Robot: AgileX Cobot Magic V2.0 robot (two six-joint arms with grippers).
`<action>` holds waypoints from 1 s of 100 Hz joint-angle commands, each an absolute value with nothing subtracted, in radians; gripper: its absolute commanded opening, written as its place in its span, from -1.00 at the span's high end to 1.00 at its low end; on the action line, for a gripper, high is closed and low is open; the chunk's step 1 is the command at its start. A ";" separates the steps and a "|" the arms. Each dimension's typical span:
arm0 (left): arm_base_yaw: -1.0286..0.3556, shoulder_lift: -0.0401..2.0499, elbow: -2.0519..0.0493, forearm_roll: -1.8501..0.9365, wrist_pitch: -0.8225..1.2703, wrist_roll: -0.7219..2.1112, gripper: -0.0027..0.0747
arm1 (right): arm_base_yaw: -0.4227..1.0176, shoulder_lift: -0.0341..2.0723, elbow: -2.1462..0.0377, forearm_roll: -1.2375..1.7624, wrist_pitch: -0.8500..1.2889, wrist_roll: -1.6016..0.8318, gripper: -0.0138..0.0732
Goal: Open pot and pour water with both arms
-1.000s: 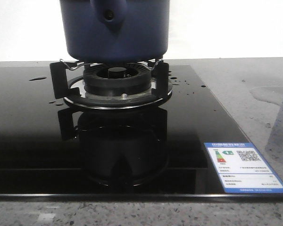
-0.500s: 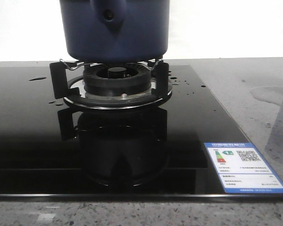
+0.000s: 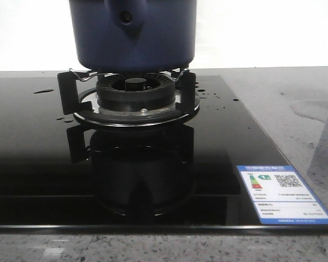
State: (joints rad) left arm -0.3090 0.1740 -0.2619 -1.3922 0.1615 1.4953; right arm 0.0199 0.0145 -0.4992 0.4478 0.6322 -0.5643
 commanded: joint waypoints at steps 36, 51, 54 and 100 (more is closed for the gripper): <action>-0.248 0.133 -0.160 -0.134 0.162 0.230 0.98 | 0.021 0.029 -0.521 0.459 0.560 -0.575 0.85; -0.167 0.049 -0.064 -0.126 0.133 0.194 0.98 | 0.021 0.029 -0.521 0.459 0.560 -0.575 0.85; -0.158 0.040 -0.049 -0.126 0.128 0.194 0.98 | 0.021 0.029 -0.521 0.459 0.560 -0.575 0.85; -0.014 -0.030 0.034 -0.111 0.280 0.143 0.98 | 0.021 0.029 -0.521 0.459 0.560 -0.575 0.85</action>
